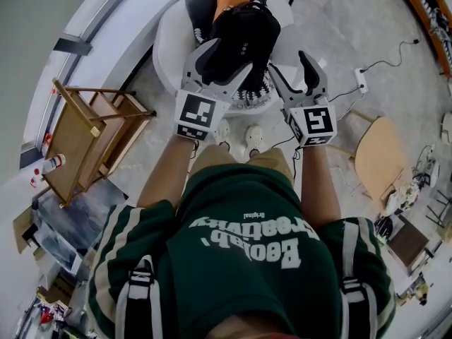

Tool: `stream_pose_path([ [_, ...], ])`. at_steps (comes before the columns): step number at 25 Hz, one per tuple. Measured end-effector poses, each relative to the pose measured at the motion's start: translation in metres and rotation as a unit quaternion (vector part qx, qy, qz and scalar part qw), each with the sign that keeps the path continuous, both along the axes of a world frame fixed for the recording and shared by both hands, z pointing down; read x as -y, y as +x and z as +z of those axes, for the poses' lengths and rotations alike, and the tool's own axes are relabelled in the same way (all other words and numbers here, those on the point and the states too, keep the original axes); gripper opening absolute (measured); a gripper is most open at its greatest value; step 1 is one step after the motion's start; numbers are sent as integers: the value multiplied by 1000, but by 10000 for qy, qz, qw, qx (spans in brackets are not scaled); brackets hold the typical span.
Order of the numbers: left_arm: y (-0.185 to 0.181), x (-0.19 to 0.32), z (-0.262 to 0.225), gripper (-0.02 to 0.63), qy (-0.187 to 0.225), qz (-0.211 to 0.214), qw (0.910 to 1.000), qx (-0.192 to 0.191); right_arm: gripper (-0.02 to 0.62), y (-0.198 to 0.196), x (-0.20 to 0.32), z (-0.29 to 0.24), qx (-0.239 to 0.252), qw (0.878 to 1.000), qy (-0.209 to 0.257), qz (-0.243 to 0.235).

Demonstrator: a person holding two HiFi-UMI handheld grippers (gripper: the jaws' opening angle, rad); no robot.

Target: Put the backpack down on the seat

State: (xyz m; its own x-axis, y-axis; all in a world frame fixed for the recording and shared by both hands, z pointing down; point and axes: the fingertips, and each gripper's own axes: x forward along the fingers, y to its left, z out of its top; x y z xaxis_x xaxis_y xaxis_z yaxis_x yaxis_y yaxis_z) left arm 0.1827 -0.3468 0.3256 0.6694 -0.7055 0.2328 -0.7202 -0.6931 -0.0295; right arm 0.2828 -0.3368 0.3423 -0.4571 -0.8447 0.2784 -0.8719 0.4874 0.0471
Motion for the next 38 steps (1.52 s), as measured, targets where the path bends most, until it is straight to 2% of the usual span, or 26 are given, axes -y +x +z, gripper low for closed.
stream_pose_path([
  [9, 47, -22, -44, 337, 289, -117, 9995, 88, 290, 31, -10, -49, -27, 9974, 503, -513],
  [11, 54, -26, -56, 320, 481, -289, 9984, 119, 290, 42, -12, -63, -47, 9958, 720, -565],
  [12, 55, -28, -63, 143, 653, -436, 9968, 146, 258, 48, -16, -69, -84, 9947, 837, -592],
  [13, 57, -32, -69, 17, 809, -555, 9950, 170, 33, 54, -20, -73, -118, 9937, 933, -607],
  [18, 87, -56, -79, 17, 973, -683, 9929, 104, 32, 75, -46, -85, 96, 9894, 1176, -851],
  [21, 102, -70, -79, 17, 1016, -787, 9916, 157, 32, 88, -60, -89, 23, 9891, 1143, -926],
  [26, 110, -89, -80, 17, 1084, -996, 9887, 272, 32, 99, -79, -103, 253, 9827, 1527, -1013],
  [32, 118, -101, -85, 17, 992, -1161, 9883, -33, 32, 117, -94, -101, 88, 9869, 1314, -928],
  [35, 119, -105, -88, 17, 942, -1213, 9879, -214, 32, 119, -97, -105, 101, 9846, 1490, -907],
  [38, 119, -108, -87, 17, 957, -1230, 9877, -149, 32, 118, -100, -110, 122, 9801, 1701, -1017],
])
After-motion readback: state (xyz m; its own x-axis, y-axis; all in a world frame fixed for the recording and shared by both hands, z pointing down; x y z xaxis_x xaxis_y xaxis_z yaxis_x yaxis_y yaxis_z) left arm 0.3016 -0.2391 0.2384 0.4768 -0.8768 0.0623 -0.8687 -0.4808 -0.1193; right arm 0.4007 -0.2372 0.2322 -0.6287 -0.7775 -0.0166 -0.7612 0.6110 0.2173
